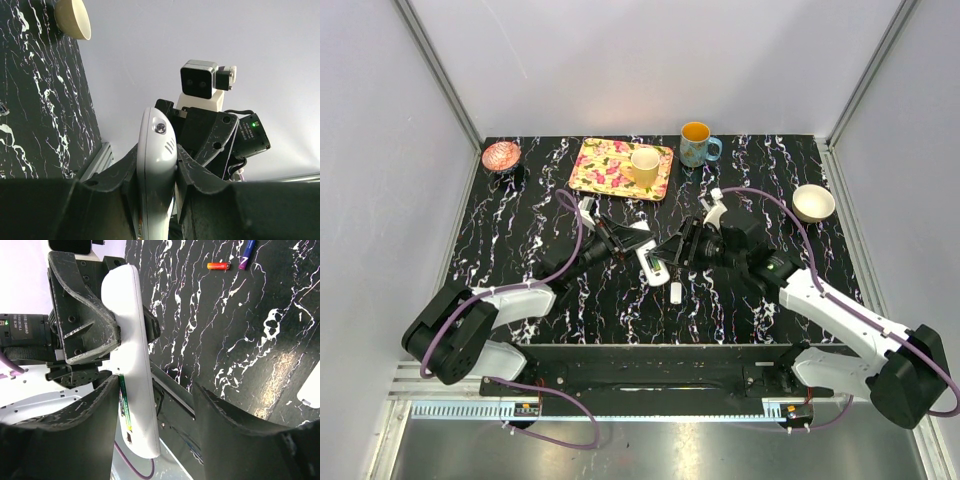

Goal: Load the batteries into the remote control

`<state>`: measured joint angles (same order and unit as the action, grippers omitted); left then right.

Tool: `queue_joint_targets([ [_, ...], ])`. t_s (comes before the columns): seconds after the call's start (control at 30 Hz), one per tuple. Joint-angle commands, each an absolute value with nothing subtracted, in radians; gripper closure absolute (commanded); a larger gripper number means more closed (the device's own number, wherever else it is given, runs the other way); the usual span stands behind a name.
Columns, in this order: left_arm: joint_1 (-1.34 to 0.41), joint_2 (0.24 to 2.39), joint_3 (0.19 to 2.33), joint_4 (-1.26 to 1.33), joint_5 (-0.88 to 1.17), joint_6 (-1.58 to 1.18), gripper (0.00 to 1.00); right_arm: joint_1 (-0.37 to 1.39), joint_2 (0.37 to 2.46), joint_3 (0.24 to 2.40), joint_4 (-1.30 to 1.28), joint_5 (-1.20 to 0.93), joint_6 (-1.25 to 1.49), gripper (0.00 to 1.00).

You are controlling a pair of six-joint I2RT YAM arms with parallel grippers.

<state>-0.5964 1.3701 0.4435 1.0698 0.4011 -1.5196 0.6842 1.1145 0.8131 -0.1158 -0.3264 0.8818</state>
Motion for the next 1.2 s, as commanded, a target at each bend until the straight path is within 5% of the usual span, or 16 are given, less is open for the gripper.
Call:
queue_joint_targets([
  [0.0, -0.586, 1.327, 0.491, 1.241, 0.394, -1.579, 1.0, 0.68, 1.141, 0.795, -0.242, -0.321, 0.782, 0.36],
  [0.7, -0.586, 1.339, 0.476, 0.922, 0.403, -1.362, 1.0, 0.68, 1.005, 0.959, -0.285, -0.293, 0.836, 0.22],
  [0.93, -0.565, 1.275, 0.371, 0.968, 0.411, -1.335, 1.0, 0.68, 0.992, 0.962, -0.593, 0.153, 0.608, 0.29],
  [1.17, -0.552, 1.01, 0.273, 0.769, 0.339, -1.23, 1.0, 0.683, 1.15, 0.887, -0.591, 0.118, 0.566, 0.36],
])
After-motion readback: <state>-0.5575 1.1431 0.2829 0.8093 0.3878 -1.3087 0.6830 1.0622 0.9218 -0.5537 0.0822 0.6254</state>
